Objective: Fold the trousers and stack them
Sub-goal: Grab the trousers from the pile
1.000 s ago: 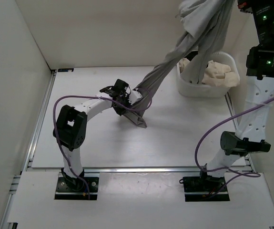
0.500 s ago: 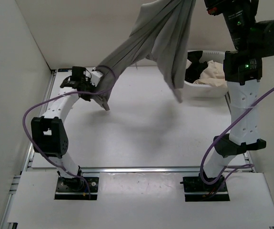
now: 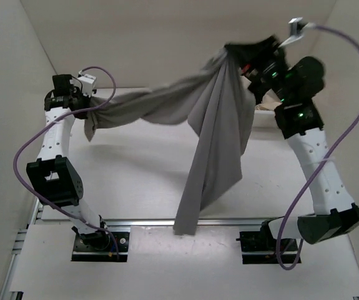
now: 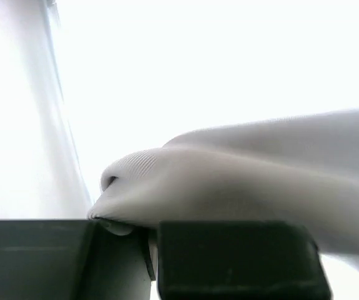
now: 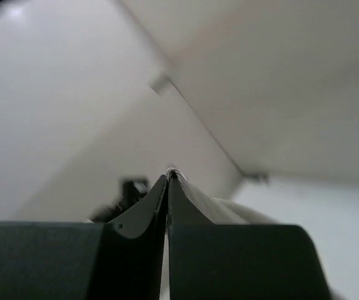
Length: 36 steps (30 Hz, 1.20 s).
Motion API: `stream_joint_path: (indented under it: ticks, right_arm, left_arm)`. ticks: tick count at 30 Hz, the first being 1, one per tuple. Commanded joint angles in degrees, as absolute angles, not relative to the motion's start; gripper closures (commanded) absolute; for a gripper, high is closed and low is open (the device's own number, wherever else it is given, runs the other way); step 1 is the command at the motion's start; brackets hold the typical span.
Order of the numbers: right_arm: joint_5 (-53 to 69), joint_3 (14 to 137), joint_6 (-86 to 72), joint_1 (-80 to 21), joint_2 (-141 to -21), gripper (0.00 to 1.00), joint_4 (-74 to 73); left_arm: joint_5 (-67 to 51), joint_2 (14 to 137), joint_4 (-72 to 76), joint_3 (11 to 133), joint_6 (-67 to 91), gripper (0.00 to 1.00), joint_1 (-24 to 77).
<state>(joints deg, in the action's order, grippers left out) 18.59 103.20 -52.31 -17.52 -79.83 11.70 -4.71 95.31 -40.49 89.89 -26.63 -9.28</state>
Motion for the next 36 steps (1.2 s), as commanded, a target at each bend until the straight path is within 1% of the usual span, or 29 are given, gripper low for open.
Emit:
stream_joint_path:
  ticks: [1,4,5,6,7,8,9,10,12,14,16,19,20,21,23,24,25,26,27,28,29,30,31,33,34,36]
  right_arm:
    - [9.2,88.9,-41.6,-21.2,-75.5,1.0,-1.3]
    - [7.7,91.1,-35.9,-24.8,-80.1,1.0,-3.7]
    - [7.1,93.1,-34.9,-25.7,-82.0,1.0,-3.7]
    - [6.3,95.4,-34.3,-27.8,-86.1,1.0,-3.7]
    - [6.3,100.8,-33.5,-28.7,-88.1,1.0,-3.7]
    - [6.3,103.3,-33.5,-30.6,-89.9,1.0,-1.8]
    - [6.3,105.8,-33.5,-31.4,-93.0,1.0,-0.9]
    - [6.3,111.2,-33.0,-32.0,-94.6,1.0,-0.3]
    - [5.2,116.3,-33.0,-33.1,-97.6,1.0,-0.3]
    - [4.6,120.0,-33.0,-34.7,-98.2,1.0,0.3]
    - [3.2,119.4,-33.0,-35.5,-96.7,1.0,0.1]
    - [-2.3,107.0,-35.0,-35.5,-89.4,1.0,-0.5]
    - [-4.1,101.4,-36.0,-35.5,-83.7,1.0,0.2]
    - [-8.7,89.2,-39.1,-35.5,-80.8,1.0,0.7]
    - [-13.1,78.5,-43.5,-35.5,-73.3,1.0,-3.7]
    - [-15.3,70.7,-48.2,-35.5,-71.3,1.0,-7.7]
    - [-17.0,66.9,-49.9,-34.8,-69.4,0.88,-16.0]
    - [-20.1,63.3,-50.5,-34.8,-65.6,0.73,-19.4]
    - [-21.7,56.5,-50.5,-34.3,-63.8,0.52,-22.7]
    - [-23.0,53.6,-50.5,-33.5,-60.8,0.23,-28.9]
    - [-24.0,51.3,-50.5,-33.5,-59.5,0.16,-31.4]
    - [-25.2,48.7,-49.3,-33.5,-58.5,0.13,-33.8]
    - [-26.4,48.7,-46.3,-33.0,-57.6,0.12,-35.3]
    - [-24.6,48.2,-40.9,-33.0,-56.3,0.12,-33.1]
    - [-22.9,50.3,-35.0,-34.1,-57.3,0.12,-31.2]
    - [-18.5,53.8,-29.9,-35.6,-60.9,0.13,-27.4]
  left_arm:
    - [-2.0,98.5,-43.4,96.7,-27.7,0.86,-10.9]
    - [-2.0,101.9,-47.4,103.7,-28.2,0.86,-11.6]
    - [-2.5,104.2,-48.6,109.0,-28.2,0.86,-11.6]
    - [-2.5,105.2,-49.6,111.7,-27.6,0.86,-11.6]
    - [-3.1,106.0,-50.6,114.1,-26.9,0.86,-11.6]
    - [-3.7,106.5,-51.8,117.4,-26.9,0.86,-11.6]
    - [-3.7,106.5,-51.9,118.4,-26.9,0.86,-11.6]
    - [-3.7,106.5,-51.9,118.4,-26.9,0.86,-11.6]
    - [-4.3,105.1,-52.5,118.5,-27.5,0.86,-11.6]
    - [-4.3,104.0,-52.5,117.4,-29.3,0.86,-12.1]
    - [-4.3,102.8,-52.5,116.4,-29.8,0.86,-12.7]
    - [-7.0,101.0,-52.5,114.8,-29.8,0.86,-14.5]
    - [-7.9,100.1,-52.5,114.0,-29.8,0.86,-15.0]
    - [-10.1,99.6,-52.5,112.4,-30.7,0.86,-15.8]
    - [-11.8,97.2,-52.5,109.4,-32.9,0.86,-15.8]
    - [-12.6,96.2,-52.5,107.6,-35.5,0.86,-15.0]
    - [-13.3,94.1,-52.5,103.5,-36.7,0.86,-14.9]
    - [-13.3,93.1,-52.5,101.4,-38.0,0.86,-14.2]
    - [-13.9,92.1,-52.5,99.2,-40.3,0.86,-14.2]
    - [-14.7,90.1,-52.5,94.7,-41.3,0.86,-13.5]
    - [-15.2,89.1,-52.5,92.4,-42.0,0.86,-13.0]
    - [-15.2,88.2,-52.5,90.0,-42.7,0.86,-13.0]
    - [-16.0,87.3,-52.5,85.3,-43.2,0.86,-13.0]
    - [-16.0,84.7,-52.5,80.5,-44.0,0.86,-12.4]
    - [-15.3,83.9,-52.5,78.2,-44.8,0.86,-11.6]
    - [-14.2,81.5,-53.0,71.8,-44.8,0.86,-11.6]
